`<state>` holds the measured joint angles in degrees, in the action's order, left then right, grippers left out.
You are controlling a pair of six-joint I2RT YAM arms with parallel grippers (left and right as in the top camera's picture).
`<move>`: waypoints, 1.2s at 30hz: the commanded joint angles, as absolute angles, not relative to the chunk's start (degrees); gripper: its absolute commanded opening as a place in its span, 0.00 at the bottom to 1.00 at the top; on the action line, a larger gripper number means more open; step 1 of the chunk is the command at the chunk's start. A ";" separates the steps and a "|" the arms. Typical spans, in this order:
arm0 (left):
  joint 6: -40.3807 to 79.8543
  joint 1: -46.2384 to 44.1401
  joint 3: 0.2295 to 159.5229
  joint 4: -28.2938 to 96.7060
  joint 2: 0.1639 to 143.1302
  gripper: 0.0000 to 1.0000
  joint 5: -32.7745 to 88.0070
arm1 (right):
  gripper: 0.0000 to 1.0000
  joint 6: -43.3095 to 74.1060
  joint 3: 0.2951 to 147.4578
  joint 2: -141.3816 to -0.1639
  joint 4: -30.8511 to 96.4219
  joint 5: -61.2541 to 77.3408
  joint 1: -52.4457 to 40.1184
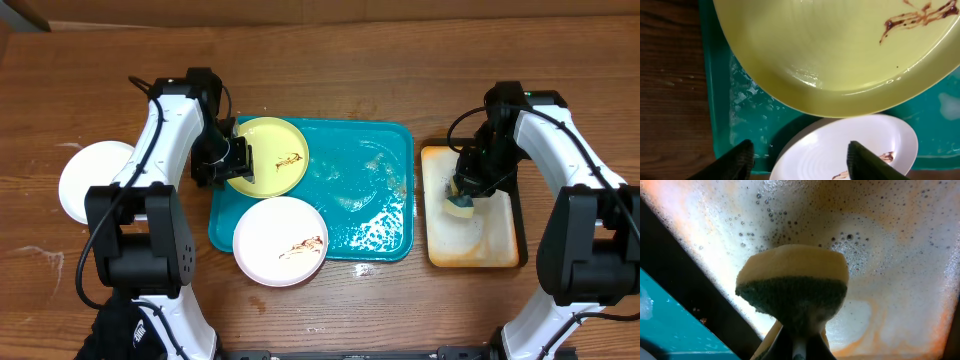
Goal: Clean dirty plates on tray and stack at the side
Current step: 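Reach the left gripper to the yellow plate's rim and grip it, then slide the yellow plate toward the tray center with the left gripper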
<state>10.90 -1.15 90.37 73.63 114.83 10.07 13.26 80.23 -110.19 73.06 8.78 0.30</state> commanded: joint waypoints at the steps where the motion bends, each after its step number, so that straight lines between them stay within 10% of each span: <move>1: 16.29 -1.15 90.80 72.38 116.29 0.57 11.00 | 0.04 12.32 80.09 -109.10 72.97 9.13 0.14; 8: 28.14 -1.76 90.70 64.79 117.78 0.69 13.52 | 0.04 12.14 80.09 -109.10 73.14 9.13 0.14; 12: 30.96 -2.59 90.63 63.72 120.97 0.43 13.21 | 0.04 12.14 80.09 -109.10 73.14 9.10 0.14; 36: 34.57 -1.48 92.20 62.02 112.07 0.41 8.86 | 0.04 12.12 80.09 -109.10 73.12 9.10 0.14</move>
<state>32.62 -2.26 90.45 61.47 117.71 10.90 12.36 80.23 -110.19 73.10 8.78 0.27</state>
